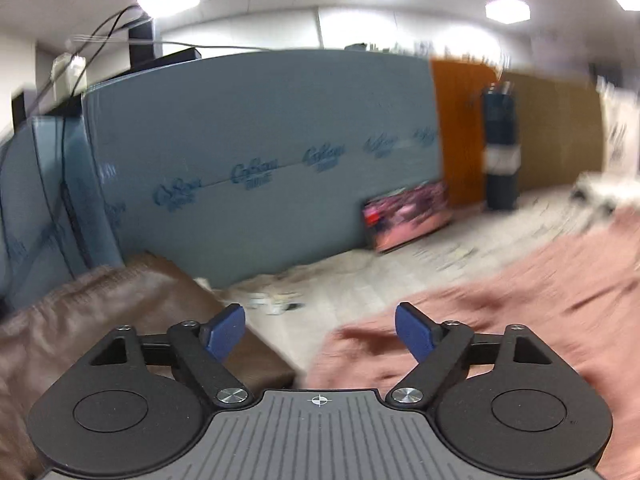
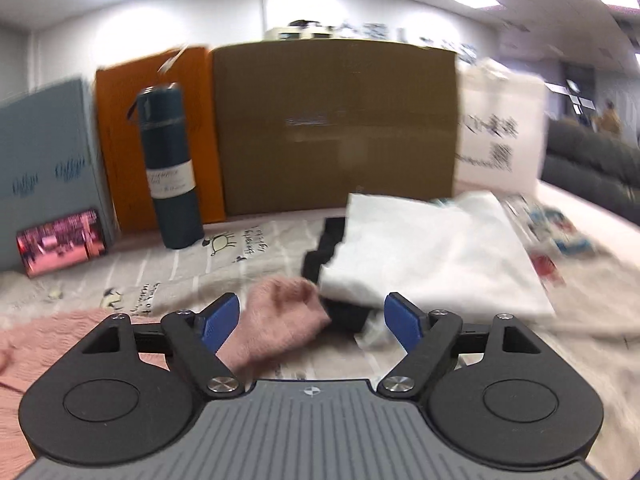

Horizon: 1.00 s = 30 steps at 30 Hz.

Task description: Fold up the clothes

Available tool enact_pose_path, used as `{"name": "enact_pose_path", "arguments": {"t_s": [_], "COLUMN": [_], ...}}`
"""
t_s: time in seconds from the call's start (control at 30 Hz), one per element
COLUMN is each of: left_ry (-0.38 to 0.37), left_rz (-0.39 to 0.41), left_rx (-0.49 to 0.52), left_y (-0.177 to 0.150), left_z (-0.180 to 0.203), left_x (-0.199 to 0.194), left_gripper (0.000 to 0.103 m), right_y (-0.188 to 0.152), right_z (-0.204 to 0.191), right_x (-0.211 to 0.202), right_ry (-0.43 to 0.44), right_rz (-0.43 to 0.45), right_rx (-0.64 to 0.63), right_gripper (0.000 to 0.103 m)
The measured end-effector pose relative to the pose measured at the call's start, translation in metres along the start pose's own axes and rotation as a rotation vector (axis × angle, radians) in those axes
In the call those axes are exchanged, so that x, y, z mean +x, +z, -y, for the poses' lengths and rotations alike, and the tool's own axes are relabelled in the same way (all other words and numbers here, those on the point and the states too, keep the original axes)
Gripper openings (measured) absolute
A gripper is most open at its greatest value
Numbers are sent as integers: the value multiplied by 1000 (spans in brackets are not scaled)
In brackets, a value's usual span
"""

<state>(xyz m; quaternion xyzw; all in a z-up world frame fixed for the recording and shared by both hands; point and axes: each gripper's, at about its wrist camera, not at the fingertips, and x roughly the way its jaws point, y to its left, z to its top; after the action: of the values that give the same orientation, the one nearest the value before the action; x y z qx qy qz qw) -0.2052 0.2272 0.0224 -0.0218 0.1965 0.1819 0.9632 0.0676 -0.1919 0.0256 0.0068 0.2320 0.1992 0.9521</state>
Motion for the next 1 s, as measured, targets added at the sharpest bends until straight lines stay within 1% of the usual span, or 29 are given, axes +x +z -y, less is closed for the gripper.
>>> {"name": "enact_pose_path", "arguments": {"t_s": [0.07,0.1,0.13,0.2,0.27,0.33,0.4,0.43,0.47,0.5,0.53,0.57,0.6,0.7,0.77,0.87,0.93,1.0], "left_ry": [-119,-175,-226,-319,-372,-388,-396,-394,-389,-382,-379,-379,-379,-376,-373,-372,-371,-383], "left_rz": [-7,-18,-35,-71,-101,-125,-143,-147,-152,-158,-165,-170,-173,-189,-204,-224,-227,-224], "left_rx": [-89,-118,-133,-149,-134,-112,-96,-94,-95,-95,-98,-103,-107,-108,-106,-93,-86,-98], "left_y": [-1,-3,-5,-10,-13,-17,-20,-23,-25,-27,-28,-29,-31,-33,-35,-38,-39,-37], "left_z": [3,6,11,22,36,46,54,55,57,59,59,59,59,58,59,61,62,60], "left_x": [-6,-7,-6,-4,-1,0,2,1,1,1,1,2,2,3,5,7,7,7], "left_gripper": [86,86,86,86,86,86,86,86,86,86,86,86,86,86,86,86,86,86], "right_y": [-8,-13,-18,-28,-39,-50,-58,-63,-66,-68,-68,-65,-61,-48,-40,-37,-44,-50], "right_z": [10,15,18,23,27,28,20,15,9,5,3,3,4,4,4,2,2,6], "right_x": [-16,-23,-29,-36,-36,-34,-30,-29,-30,-30,-32,-34,-37,-49,-52,-44,-31,-18], "right_ry": [-11,-20,-35,-75,-65,-23,-8,-19,-44,-47,-34,-3,9,10,9,-16,-52,-120], "right_rz": [-17,-26,-37,-68,-109,-145,-161,-157,-137,-126,-115,-102,-75,41,78,67,8,-62], "right_rx": [46,65,76,80,101,121,89,58,10,-26,-48,-48,-51,-69,-72,-105,-131,-134], "right_gripper": [80,81,83,84,84,84,71,58,41,33,15,10,10,9,9,10,13,26]}}
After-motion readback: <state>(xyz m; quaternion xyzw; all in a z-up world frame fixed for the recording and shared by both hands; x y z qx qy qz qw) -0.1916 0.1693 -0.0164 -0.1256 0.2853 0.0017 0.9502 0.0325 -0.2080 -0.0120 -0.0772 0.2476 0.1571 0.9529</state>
